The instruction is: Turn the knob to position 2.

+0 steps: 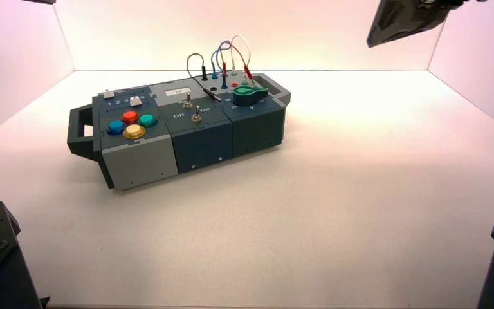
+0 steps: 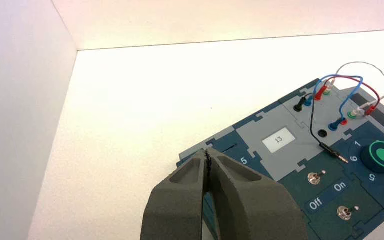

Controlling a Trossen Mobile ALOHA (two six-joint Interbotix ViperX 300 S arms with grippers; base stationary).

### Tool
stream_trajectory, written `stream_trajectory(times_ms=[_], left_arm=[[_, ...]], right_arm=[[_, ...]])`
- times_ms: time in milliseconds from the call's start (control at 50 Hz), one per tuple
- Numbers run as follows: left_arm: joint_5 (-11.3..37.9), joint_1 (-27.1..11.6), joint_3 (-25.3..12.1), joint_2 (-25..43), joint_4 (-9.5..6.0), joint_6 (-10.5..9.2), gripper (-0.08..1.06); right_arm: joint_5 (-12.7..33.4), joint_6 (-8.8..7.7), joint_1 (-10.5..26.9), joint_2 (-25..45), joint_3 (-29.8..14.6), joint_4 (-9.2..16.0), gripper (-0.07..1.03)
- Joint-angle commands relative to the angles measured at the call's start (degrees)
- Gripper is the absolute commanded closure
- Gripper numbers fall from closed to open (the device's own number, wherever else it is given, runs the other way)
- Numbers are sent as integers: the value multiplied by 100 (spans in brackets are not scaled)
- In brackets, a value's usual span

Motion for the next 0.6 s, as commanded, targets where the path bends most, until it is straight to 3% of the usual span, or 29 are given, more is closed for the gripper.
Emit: stream_trajectory(times_ms=[20, 120, 600], left_arm=[[-26, 26, -114, 44, 9, 26, 100], [-35, 26, -149, 141, 0, 26, 100], [-35, 18, -255, 290, 9, 35, 100]], right_arm=[[-44, -9, 448, 439, -422, 149, 98], [18, -9, 615, 993, -668, 158, 98], [114, -9, 624, 3111, -2101, 132, 98]])
